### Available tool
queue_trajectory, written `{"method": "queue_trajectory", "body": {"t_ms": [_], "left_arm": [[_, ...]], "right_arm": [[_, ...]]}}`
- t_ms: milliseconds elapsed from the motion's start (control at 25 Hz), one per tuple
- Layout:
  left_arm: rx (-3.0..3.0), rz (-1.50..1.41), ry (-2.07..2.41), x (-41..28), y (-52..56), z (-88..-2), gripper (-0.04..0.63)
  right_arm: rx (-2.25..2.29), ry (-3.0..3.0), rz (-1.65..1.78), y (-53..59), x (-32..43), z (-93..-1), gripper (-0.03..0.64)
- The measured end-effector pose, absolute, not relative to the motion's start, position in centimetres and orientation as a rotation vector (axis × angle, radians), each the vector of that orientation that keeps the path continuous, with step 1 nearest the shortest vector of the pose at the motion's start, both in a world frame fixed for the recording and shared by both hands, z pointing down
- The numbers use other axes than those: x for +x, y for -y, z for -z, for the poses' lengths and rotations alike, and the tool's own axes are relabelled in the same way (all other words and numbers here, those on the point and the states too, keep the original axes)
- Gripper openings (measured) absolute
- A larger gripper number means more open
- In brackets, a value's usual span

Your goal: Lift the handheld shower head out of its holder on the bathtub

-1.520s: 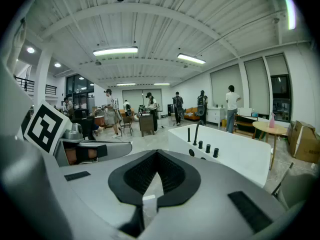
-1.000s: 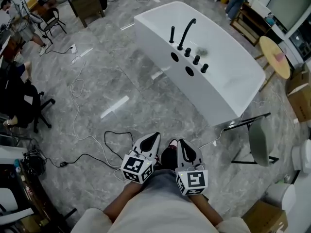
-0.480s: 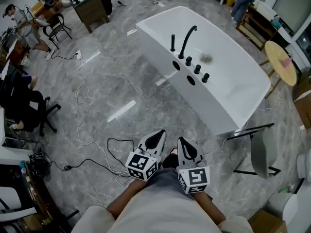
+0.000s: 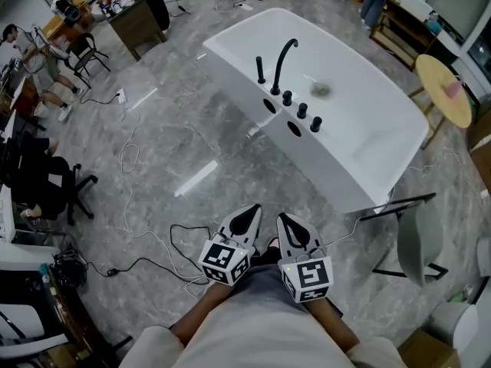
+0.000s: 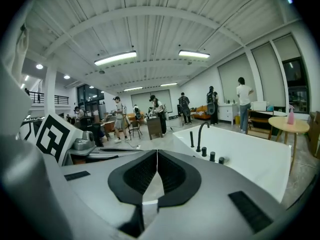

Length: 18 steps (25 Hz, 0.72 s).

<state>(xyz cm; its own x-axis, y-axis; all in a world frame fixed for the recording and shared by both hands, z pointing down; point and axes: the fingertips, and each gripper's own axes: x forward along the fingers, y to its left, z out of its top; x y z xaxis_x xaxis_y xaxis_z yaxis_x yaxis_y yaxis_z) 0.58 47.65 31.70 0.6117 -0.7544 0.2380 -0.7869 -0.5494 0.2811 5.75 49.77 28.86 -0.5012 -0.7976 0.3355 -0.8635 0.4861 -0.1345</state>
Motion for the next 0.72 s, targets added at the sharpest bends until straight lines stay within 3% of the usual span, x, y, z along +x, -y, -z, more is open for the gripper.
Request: {"method": "queue_trajectory", "body": {"t_ms": [720], "left_arm": [[2.433, -0.123, 1.241, 0.5, -42.5, -33.3, 0.005]], "right_arm": [[1.394, 2.472, -0.466, -44.9, 5.5, -30.1, 0.020]]}}
